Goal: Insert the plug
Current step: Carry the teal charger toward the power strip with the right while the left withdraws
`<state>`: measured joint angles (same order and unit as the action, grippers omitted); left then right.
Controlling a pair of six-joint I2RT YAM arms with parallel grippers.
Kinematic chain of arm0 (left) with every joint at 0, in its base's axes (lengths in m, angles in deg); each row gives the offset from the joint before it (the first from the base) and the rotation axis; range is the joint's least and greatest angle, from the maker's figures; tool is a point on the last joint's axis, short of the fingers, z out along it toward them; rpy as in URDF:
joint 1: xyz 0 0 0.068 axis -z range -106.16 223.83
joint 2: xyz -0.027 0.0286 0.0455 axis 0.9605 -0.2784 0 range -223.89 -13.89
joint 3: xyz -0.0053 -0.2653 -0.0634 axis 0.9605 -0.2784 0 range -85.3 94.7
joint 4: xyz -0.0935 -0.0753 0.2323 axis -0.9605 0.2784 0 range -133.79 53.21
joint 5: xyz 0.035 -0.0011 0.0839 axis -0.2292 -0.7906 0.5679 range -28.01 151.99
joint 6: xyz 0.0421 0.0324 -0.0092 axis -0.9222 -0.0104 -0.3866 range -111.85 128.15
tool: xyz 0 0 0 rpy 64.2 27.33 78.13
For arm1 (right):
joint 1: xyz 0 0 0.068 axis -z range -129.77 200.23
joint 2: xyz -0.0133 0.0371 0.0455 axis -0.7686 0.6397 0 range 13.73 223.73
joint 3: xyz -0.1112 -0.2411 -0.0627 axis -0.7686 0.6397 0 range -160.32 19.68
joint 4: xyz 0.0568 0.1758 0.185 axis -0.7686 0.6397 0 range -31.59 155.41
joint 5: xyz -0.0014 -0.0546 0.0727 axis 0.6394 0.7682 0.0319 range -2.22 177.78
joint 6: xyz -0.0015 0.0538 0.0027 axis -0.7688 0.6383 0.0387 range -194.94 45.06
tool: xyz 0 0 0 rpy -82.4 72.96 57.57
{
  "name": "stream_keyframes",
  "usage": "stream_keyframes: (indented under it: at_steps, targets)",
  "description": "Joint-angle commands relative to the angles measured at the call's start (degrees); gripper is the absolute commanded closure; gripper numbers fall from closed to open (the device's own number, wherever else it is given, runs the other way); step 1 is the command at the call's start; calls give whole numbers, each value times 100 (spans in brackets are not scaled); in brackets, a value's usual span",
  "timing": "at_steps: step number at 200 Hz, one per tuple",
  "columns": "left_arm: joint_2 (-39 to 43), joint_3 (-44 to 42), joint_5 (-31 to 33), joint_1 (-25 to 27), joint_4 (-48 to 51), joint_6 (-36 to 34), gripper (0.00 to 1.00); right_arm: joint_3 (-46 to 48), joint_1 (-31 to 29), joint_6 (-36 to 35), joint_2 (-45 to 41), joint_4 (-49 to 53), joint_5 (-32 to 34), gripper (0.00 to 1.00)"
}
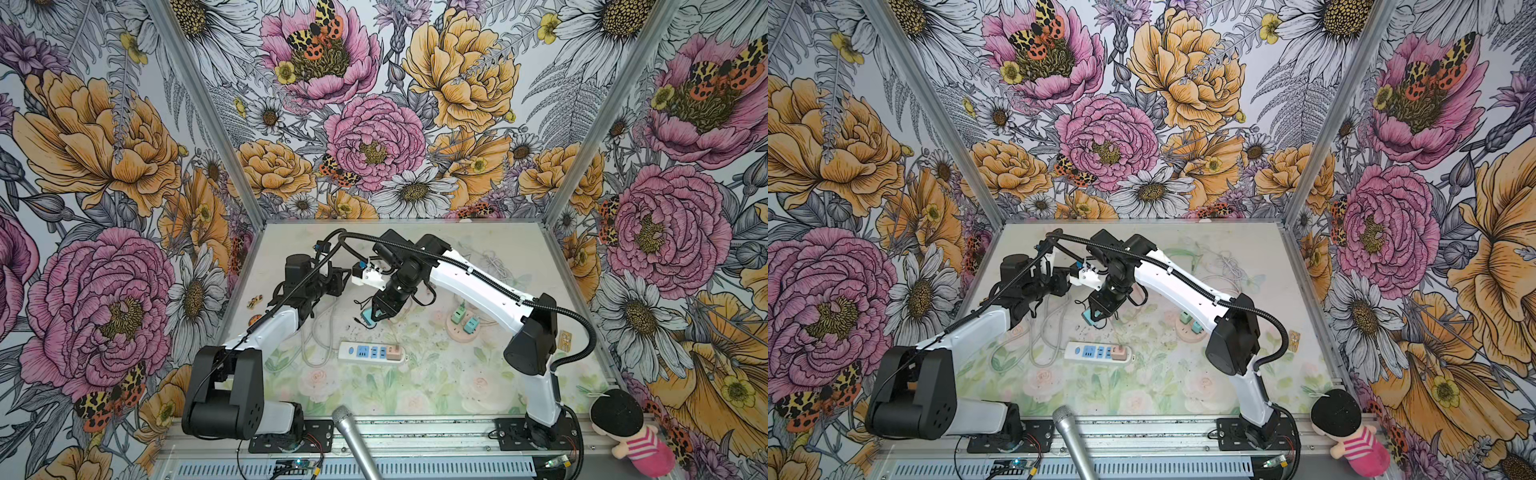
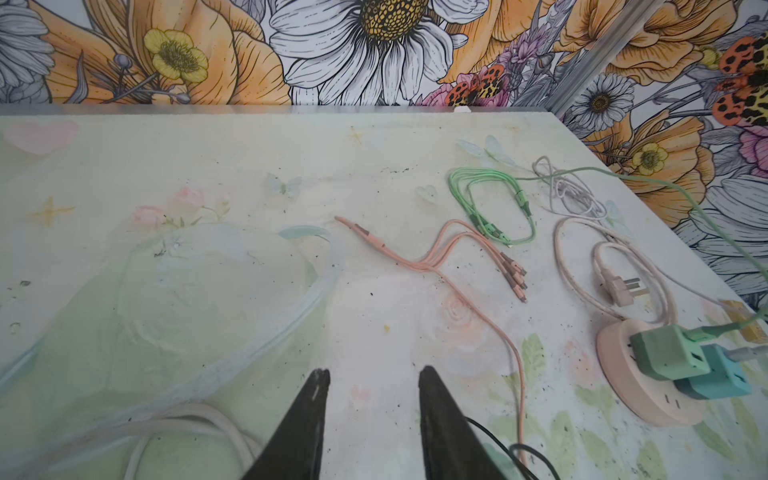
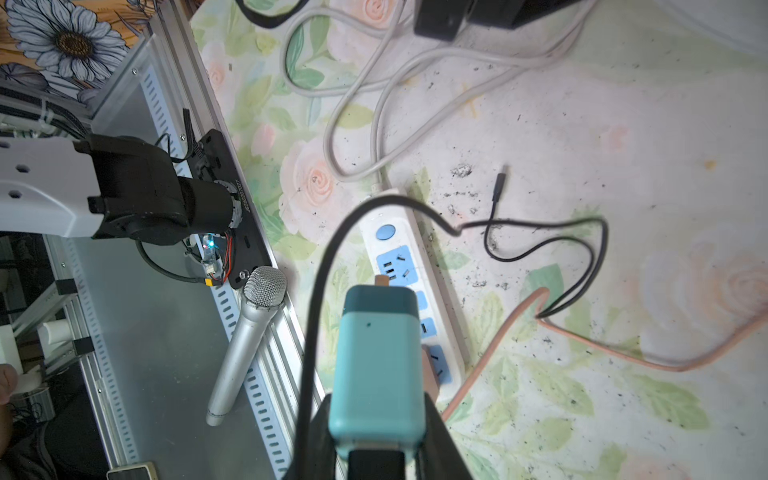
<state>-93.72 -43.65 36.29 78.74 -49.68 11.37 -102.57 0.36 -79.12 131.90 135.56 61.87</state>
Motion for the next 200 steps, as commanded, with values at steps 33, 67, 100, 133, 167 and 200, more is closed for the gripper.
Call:
stream_keyframes:
  at_steps: [33, 67, 100, 133, 167, 200]
  targets:
    - [143, -219, -23, -6, 491, 1417, 55, -969, -206, -255, 718, 644, 169, 100]
    - [493, -128, 1245, 145, 2219, 2807, 64, -1171, -208, -40, 933, 628, 262, 100]
    - [1431, -256, 2807, 821, 3669, 3202, 77, -1286, -208, 23, 988, 549, 266, 100]
    - [2063, -420, 3684, 1474, 4612, 3772, 83, -1268, -211, -46, 1000, 499, 255, 100]
    - [2054, -642, 4091, 1758, 5099, 4239, 86, -1081, -191, -374, 900, 484, 216, 100]
    - [1861, -856, 4162, 2098, 5239, 4691, 87, -591, -66, -629, 649, 392, 191, 100]
